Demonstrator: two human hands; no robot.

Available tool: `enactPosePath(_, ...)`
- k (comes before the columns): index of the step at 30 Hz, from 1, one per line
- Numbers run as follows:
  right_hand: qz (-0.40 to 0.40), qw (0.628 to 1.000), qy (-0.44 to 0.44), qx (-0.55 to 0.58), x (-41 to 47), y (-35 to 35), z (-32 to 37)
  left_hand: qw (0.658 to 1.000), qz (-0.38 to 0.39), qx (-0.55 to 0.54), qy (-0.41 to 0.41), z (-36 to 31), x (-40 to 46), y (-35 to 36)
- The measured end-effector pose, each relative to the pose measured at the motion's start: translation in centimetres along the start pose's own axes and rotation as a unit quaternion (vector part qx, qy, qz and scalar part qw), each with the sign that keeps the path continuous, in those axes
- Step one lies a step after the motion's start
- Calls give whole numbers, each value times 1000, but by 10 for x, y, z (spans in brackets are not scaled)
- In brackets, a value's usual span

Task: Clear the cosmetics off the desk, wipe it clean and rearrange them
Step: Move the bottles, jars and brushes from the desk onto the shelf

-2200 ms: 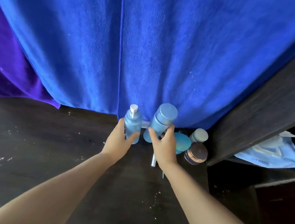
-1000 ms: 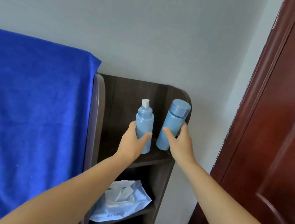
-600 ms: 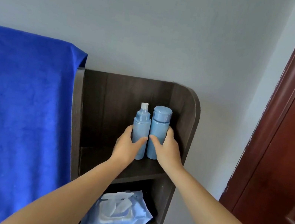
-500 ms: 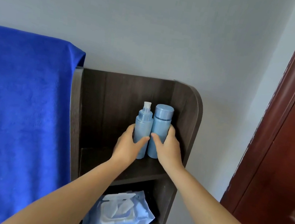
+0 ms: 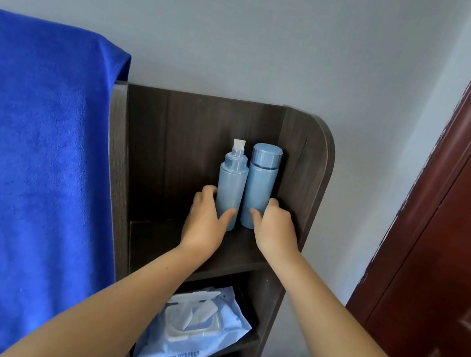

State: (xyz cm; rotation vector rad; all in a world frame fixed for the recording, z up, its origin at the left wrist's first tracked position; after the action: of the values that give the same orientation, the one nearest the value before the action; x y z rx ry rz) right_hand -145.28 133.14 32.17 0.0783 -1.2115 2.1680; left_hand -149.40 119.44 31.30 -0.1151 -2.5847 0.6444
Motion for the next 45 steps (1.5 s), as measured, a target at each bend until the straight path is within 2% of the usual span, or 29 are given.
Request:
enactPosePath(12, 21, 999, -2, 31, -3, 4, -3, 999, -13, 11, -32, 4, 0, 2)
enactPosePath(17, 28, 997, -26, 67, -29, -2, -13, 998, -46, 20, 45, -6, -42, -20)
enactPosePath(20, 0, 994, -69, 90, -54, -7, -11, 993, -44, 20, 109, -9, -82, -35)
enactPosePath(22, -27, 984, -133, 112, -77, -11, 0, 988, -43, 37, 144, -7, -113, -50)
enactPosePath(25, -4, 966, -221, 135, -120, -2, 30, 980, -58, 93, 164, 15, -159, -82)
enactPosePath(28, 37, 953, -265, 143, -164, 31, 57, 984, -66, 128, 106, 74, -197, -121)
enactPosePath(32, 122, 946, -274, 127, -229, 102, 85, 984, -73, 147, -72, 171, -235, -179)
enactPosePath(36, 252, 935, -245, 49, -285, 191, 97, 960, -9, 191, -205, 243, -267, -215)
enactPosePath(40, 345, 922, -171, -42, -321, 272, 94, 930, 98, 220, -279, 305, -284, -206)
enactPosePath(42, 371, 918, -121, -75, -335, 302, 88, 920, 128, 229, -291, 327, -288, -193)
enactPosePath(45, 360, 921, -82, -122, -349, 327, 78, 909, 152, 265, -283, 344, -291, -172)
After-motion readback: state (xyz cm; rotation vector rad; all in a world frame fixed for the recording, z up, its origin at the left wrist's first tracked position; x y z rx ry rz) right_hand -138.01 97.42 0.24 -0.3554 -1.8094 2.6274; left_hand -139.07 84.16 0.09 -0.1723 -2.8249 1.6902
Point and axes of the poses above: each hand's wrist, its own x-axis towards the middle knuckle, its own y-axis out of the palm, z = x × y, the point moved 6 cm from there along x, towards the middle knuckle, and after that the axes turned 4 degrees about y, right-handed, at the moved point
